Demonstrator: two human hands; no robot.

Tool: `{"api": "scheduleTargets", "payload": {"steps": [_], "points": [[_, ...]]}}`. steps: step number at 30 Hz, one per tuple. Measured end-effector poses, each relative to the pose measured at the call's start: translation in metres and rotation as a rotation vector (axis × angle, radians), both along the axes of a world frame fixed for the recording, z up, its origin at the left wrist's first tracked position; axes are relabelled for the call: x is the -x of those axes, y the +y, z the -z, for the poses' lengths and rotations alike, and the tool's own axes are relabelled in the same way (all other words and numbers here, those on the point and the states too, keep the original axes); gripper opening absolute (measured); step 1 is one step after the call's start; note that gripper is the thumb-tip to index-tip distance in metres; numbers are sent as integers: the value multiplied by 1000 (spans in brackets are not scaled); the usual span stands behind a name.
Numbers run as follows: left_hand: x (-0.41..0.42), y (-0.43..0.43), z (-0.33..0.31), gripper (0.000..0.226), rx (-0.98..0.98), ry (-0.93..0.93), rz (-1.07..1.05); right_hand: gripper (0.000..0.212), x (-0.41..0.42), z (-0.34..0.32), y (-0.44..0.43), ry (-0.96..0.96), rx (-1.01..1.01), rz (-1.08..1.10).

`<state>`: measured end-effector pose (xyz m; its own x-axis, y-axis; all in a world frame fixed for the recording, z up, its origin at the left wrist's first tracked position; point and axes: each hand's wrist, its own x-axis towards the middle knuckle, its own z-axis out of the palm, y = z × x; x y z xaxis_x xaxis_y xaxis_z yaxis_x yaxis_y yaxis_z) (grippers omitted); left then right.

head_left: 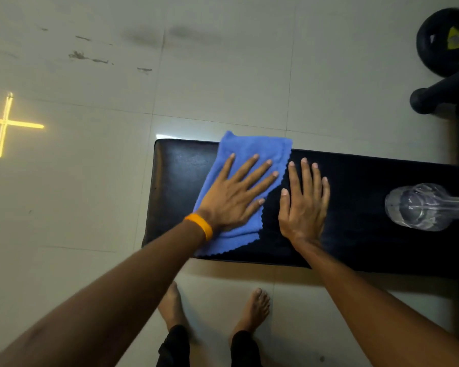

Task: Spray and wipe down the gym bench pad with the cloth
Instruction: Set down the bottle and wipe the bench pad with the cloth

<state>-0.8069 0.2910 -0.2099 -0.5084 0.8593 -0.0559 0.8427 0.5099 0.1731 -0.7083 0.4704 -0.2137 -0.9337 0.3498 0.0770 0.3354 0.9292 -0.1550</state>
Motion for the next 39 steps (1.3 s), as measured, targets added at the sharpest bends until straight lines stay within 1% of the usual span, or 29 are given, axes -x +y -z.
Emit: {"api": "scheduleTargets", "payload": {"steps": [1,2,4,5,7,8,9,10,12,13,14,15,17,19,20,22,25,27,28,30,32,33,35,37,38,39], "points": [[14,2,3,61,-14,9,-17,57,0,1,0,3,-5,2],[23,4,3,60,-25,-5,-120,57,0,1,0,6,-8,6],[17,14,-1,62,6,-31,-342,57,-1,1,0,19,0,11],[4,16,-1,62,13,-34,-349,57,-1,1,-1,24,1,11],[-13,-1,-3,61,-14,-33,-234,57,1,0,-1,26,-4,11],[-13,-18,-3,61,-34,-42,-222,57,1,0,0,22,-4,13],[-7,-35,-1,60,-54,-41,-277,57,1,0,-1,18,-3,15],[2,-48,0,60,-67,-34,-389,58,1,-1,-1,14,-3,18],[21,-65,0,61,-55,-61,-705,58,0,-1,-2,11,3,15],[29,-66,-1,61,-35,-90,-817,58,1,-1,-2,12,6,14],[30,-64,-2,61,-13,-112,-865,58,2,-1,-2,13,6,13],[27,-62,-4,60,-3,-115,-852,58,2,-1,-2,14,6,14],[0,-66,-6,60,8,-92,-730,58,1,-1,-2,10,6,18],[-54,-82,-4,59,19,-86,-616,58,1,0,-2,1,0,18],[-81,-92,-4,57,22,-89,-591,58,1,0,-2,-1,-1,19],[-108,-104,-2,56,7,-100,-636,57,1,0,-2,8,7,23],[-85,-100,0,57,7,-113,-796,56,0,1,-3,21,1,18],[-64,-89,-2,58,42,-98,-812,56,0,1,-2,25,3,19],[-59,-84,-2,59,59,-73,-751,56,0,2,-2,25,5,20],[-63,-67,-2,60,68,-22,-499,56,0,1,-3,30,10,20],[-76,-40,-3,60,48,-24,-259,55,0,-1,-3,36,12,18],[-83,-27,-3,60,35,-26,-183,55,0,-1,-3,40,10,15],[-86,-9,-1,59,20,-31,-100,54,-1,0,-2,50,4,10],[-71,-9,0,58,8,-24,-128,54,0,2,-1,58,20,9],[-59,-12,-1,57,0,-28,-205,54,1,1,-1,59,28,13],[-45,-15,-2,58,-8,-34,-326,54,0,1,-1,57,35,21]]}}
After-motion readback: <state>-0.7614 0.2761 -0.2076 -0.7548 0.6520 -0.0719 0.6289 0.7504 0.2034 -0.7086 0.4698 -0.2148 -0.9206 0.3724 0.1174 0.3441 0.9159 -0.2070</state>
